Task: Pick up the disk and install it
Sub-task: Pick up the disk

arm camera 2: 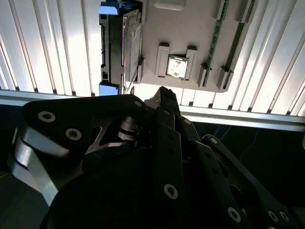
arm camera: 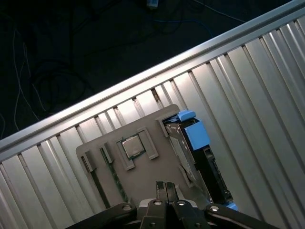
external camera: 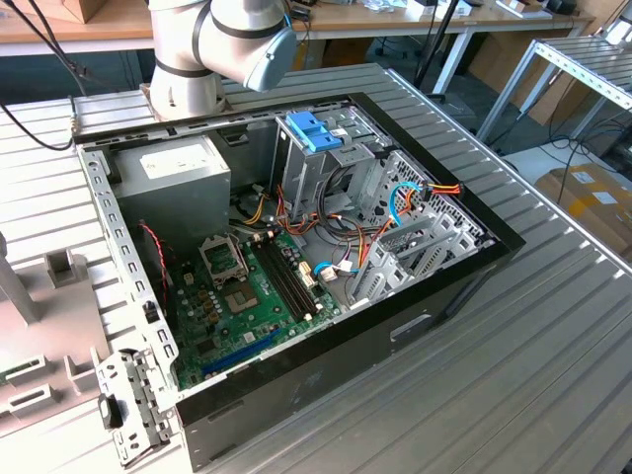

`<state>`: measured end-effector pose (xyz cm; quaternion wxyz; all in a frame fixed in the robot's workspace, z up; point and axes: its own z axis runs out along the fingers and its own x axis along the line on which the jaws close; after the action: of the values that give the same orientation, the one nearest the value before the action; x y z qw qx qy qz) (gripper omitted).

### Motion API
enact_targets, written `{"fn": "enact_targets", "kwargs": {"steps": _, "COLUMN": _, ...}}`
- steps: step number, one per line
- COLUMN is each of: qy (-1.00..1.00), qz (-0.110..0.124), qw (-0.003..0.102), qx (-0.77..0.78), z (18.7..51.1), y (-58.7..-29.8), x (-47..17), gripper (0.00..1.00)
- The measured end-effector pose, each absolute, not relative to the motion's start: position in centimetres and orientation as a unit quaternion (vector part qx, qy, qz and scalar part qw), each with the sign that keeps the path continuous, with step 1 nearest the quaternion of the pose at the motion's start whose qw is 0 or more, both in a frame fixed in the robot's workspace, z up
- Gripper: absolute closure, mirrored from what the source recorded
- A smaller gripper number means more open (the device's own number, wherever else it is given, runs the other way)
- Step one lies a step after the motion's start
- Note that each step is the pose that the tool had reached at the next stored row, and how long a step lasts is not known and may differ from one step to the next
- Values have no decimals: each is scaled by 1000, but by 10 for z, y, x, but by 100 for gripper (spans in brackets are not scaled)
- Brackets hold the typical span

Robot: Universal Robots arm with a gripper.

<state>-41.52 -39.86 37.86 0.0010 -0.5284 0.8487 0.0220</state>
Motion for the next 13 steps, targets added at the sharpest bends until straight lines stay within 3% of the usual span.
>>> {"fn": "enact_targets", "kwargs": {"steps": 13, "qy": 811, "qz": 22, "qw": 0, "qx": -584, "z": 379, "y": -399, "x": -415, "gripper": 89}}
